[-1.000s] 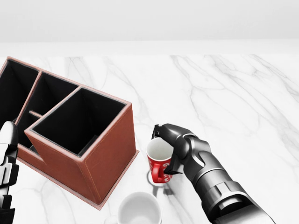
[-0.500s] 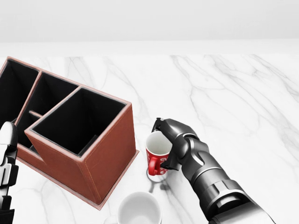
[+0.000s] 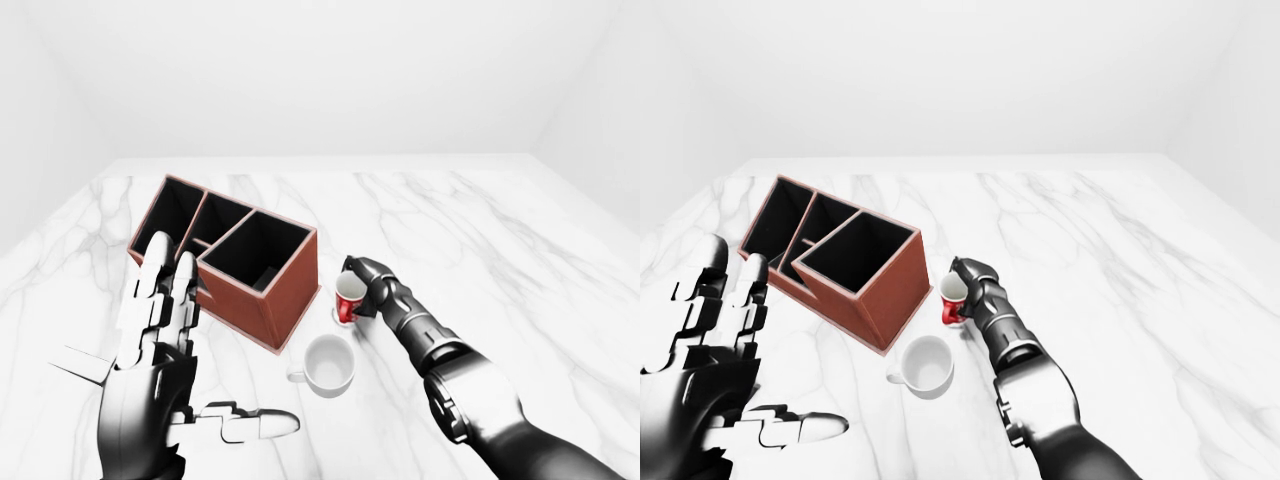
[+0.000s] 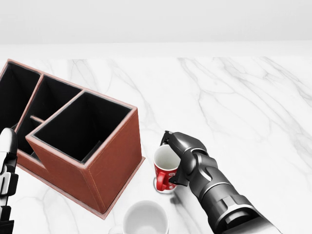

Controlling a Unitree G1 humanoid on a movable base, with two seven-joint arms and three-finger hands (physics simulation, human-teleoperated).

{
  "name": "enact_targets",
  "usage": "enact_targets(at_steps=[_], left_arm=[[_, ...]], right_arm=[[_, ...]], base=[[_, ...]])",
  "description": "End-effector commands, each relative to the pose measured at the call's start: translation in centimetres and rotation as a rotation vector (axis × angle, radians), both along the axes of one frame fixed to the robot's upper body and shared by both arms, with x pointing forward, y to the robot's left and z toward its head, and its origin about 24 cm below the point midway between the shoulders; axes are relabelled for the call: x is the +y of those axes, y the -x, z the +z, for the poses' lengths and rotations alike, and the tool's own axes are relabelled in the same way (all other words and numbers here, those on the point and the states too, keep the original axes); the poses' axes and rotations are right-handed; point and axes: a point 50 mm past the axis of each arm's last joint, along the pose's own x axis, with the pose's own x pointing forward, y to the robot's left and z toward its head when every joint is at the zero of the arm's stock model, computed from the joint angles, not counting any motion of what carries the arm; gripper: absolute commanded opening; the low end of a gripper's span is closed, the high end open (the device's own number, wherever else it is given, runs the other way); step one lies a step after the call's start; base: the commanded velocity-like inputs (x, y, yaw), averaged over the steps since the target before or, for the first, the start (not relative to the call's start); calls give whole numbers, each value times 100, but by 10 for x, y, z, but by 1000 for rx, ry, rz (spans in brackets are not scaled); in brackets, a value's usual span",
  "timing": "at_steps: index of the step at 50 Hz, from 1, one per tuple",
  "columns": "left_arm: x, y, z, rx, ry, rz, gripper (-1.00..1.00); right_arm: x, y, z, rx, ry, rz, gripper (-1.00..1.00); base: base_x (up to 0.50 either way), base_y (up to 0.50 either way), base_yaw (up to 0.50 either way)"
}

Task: Pick up the red mug and place it to the right of the caddy.

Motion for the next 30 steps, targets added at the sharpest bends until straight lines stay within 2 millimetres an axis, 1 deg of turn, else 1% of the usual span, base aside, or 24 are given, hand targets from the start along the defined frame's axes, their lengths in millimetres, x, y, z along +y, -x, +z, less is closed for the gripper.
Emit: enact_targets(at_steps=[1, 4, 9, 18, 30], left_arm=[[0, 0, 0, 1, 0, -3, 100], [-2, -1, 0, 5, 0, -7, 100], [-1, 0, 0, 1, -1, -6, 100], [0, 1, 0, -2, 0, -5, 100], [-1, 1, 0, -5, -1, -10, 100]], right_arm=[[0, 6, -10, 12, -11, -25, -100], [-1, 10, -16, 17, 0, -28, -100], [3, 9, -14, 16, -14, -28, -100], [3, 13, -20, 29, -6, -25, -100], [3, 14, -21, 28, -5, -31, -100]], base=[[0, 0, 0], [0, 0, 0], [0, 0, 0], [0, 0, 0], [0, 0, 0]])
